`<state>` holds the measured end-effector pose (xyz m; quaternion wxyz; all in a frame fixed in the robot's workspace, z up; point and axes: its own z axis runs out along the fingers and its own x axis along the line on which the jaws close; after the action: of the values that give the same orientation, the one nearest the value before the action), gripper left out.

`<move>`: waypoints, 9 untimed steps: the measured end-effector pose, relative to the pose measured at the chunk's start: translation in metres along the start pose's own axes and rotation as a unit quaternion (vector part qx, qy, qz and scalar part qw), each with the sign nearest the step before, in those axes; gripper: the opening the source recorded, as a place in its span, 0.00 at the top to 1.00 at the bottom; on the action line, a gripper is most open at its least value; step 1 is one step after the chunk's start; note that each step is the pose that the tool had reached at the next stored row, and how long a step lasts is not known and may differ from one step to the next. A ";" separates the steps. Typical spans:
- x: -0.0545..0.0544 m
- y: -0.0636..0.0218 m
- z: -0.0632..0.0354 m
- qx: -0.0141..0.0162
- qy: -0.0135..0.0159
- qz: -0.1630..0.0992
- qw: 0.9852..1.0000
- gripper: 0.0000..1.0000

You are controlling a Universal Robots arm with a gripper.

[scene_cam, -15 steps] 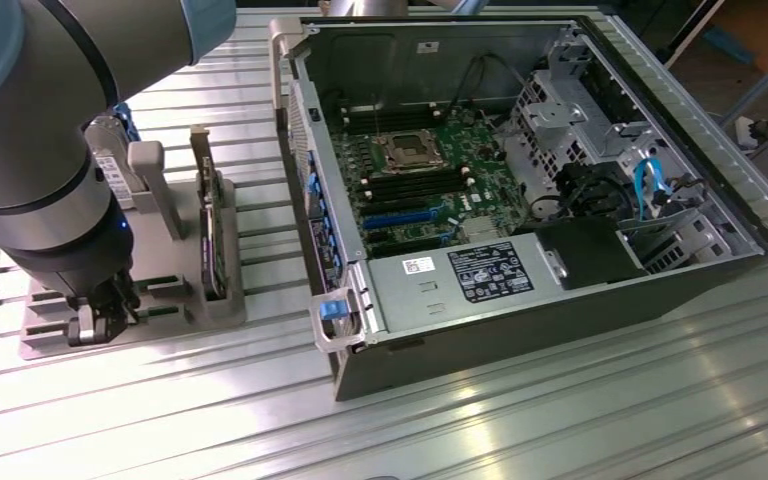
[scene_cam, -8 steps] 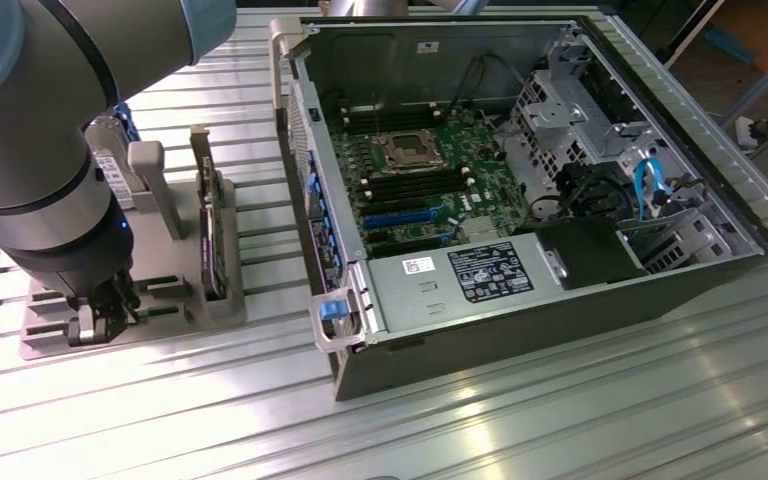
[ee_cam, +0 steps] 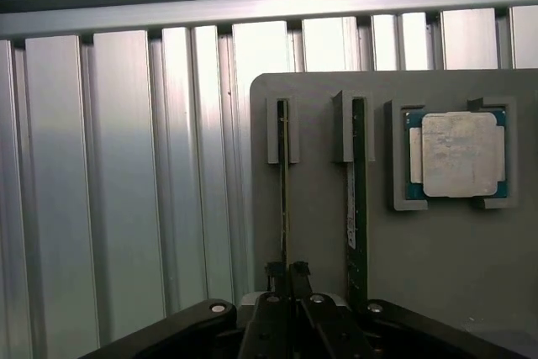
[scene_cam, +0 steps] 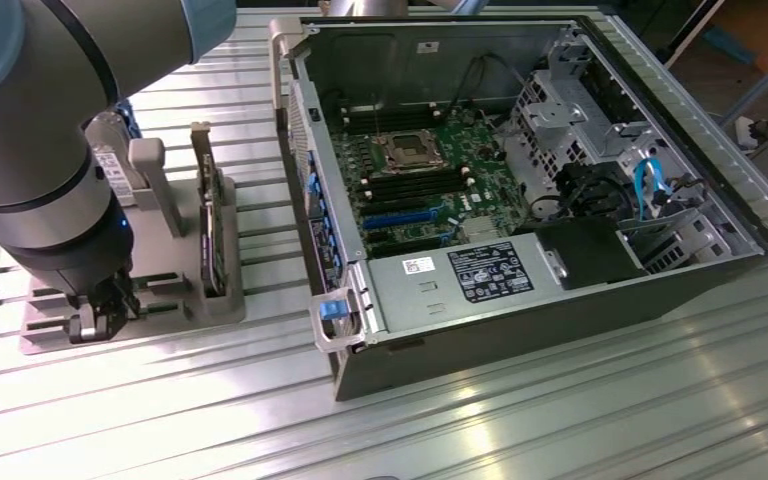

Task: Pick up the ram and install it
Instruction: 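Pick up the ram and move it above insertion slot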

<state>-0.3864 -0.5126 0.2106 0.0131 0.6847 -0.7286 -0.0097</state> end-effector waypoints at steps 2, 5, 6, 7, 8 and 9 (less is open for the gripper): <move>0.000 0.0000 0.0000 0.000 0.000 0.000 1.000 0.88; 0.000 0.0000 -0.0001 0.000 0.000 0.000 1.000 0.88; 0.000 0.0000 0.0000 0.000 0.000 0.000 1.000 0.88; 0.000 0.0001 -0.0001 0.000 0.000 0.000 1.000 0.88; 0.000 0.0000 0.0000 0.000 0.000 0.000 1.000 0.88; 0.000 0.0000 -0.0001 0.000 0.000 -0.001 1.000 0.88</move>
<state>-0.3864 -0.5125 0.2107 0.0132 0.6853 -0.7281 -0.0097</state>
